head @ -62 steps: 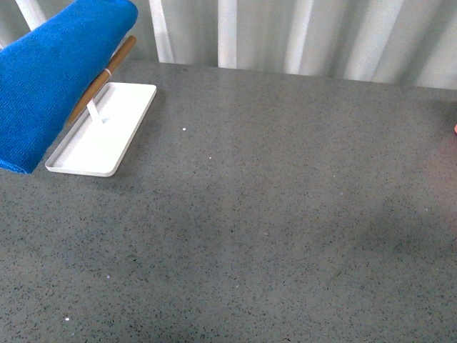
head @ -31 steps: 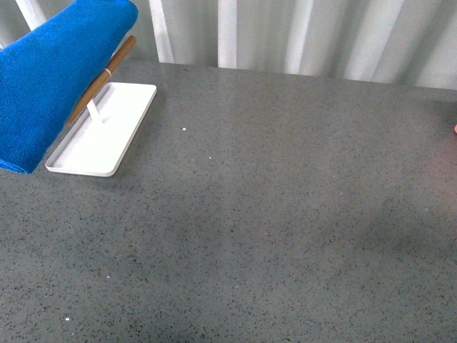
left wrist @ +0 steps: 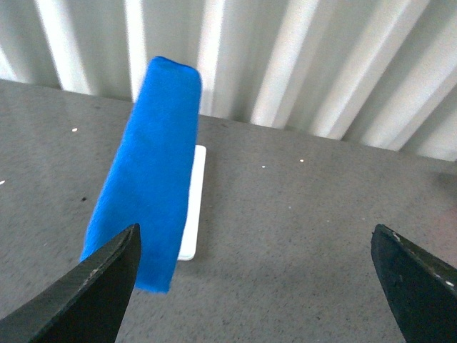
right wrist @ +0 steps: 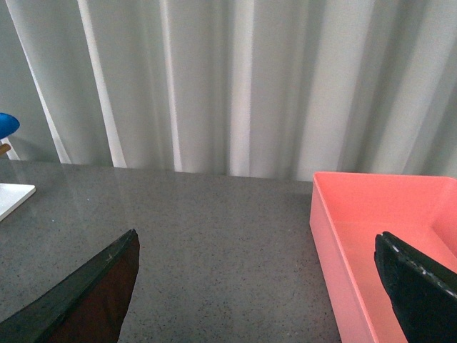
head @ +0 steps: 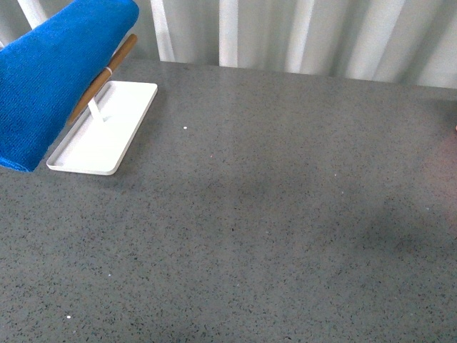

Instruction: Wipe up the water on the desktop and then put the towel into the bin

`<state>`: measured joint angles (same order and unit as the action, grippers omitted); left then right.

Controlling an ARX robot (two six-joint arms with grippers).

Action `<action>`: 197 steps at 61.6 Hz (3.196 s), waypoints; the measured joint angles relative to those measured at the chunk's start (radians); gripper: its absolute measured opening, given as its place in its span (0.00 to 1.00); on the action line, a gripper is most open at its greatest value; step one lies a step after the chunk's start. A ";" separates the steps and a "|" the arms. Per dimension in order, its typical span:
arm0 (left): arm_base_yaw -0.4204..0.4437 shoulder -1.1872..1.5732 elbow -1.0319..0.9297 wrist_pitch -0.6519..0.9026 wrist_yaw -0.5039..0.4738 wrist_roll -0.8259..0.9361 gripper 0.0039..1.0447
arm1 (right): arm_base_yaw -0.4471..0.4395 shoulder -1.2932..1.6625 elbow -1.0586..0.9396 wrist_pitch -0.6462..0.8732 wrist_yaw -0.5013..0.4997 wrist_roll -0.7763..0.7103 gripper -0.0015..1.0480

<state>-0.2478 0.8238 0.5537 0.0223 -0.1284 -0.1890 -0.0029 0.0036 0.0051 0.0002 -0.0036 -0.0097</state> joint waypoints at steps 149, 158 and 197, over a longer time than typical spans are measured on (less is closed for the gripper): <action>0.205 1.322 1.019 -0.124 -0.016 0.198 0.09 | 0.000 0.000 0.000 0.000 0.000 0.000 0.93; 0.210 1.282 1.017 -0.142 0.024 0.213 0.08 | 0.000 0.000 0.000 0.000 0.000 0.000 0.93; -0.104 0.676 0.639 -0.114 0.203 0.128 0.08 | 0.000 0.000 0.000 0.000 0.000 0.000 0.93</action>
<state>-0.3515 1.5002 1.1923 -0.0917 0.0750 -0.0612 -0.0029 0.0036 0.0051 0.0006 -0.0040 -0.0097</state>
